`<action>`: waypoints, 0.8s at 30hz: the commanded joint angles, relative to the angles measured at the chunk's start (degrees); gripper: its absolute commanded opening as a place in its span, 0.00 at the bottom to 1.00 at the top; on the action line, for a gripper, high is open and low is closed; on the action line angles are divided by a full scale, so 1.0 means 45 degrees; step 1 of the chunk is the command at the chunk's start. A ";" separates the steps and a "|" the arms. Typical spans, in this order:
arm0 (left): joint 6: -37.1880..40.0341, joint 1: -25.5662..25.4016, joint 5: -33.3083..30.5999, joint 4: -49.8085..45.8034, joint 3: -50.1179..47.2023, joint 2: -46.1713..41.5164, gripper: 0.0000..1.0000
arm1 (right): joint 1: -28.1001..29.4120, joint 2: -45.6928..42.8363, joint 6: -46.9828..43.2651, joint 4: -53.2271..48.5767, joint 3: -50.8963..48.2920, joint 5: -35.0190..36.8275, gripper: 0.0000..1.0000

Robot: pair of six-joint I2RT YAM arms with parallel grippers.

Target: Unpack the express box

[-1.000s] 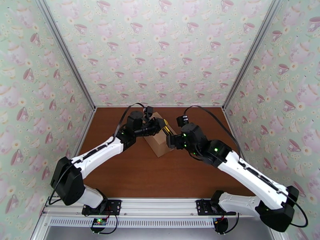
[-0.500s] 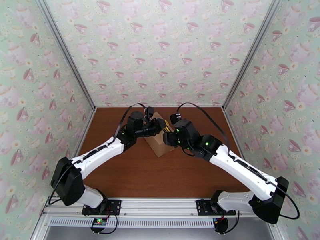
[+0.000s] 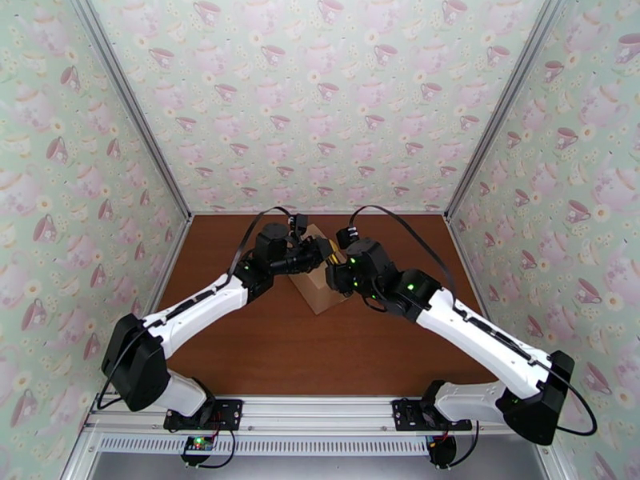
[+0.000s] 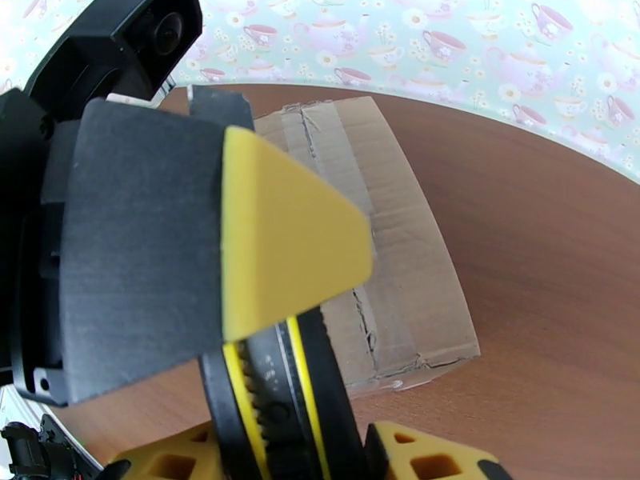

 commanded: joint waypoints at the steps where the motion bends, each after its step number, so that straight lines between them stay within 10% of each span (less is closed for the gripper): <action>1: -0.0110 -0.0052 -0.0210 0.0530 0.0424 -0.0467 0.00 | -0.0093 0.0117 0.0059 0.0079 0.0182 0.0261 0.57; 16: -0.0071 -0.0048 -0.0403 0.0412 0.0447 -0.0482 0.00 | -0.0088 0.0013 0.0039 -0.0222 0.0234 0.0688 0.10; 24: -0.0082 -0.0005 -0.0393 0.0156 0.0642 -0.0533 0.51 | -0.0088 0.0049 0.0035 -0.0563 0.0195 0.0768 0.01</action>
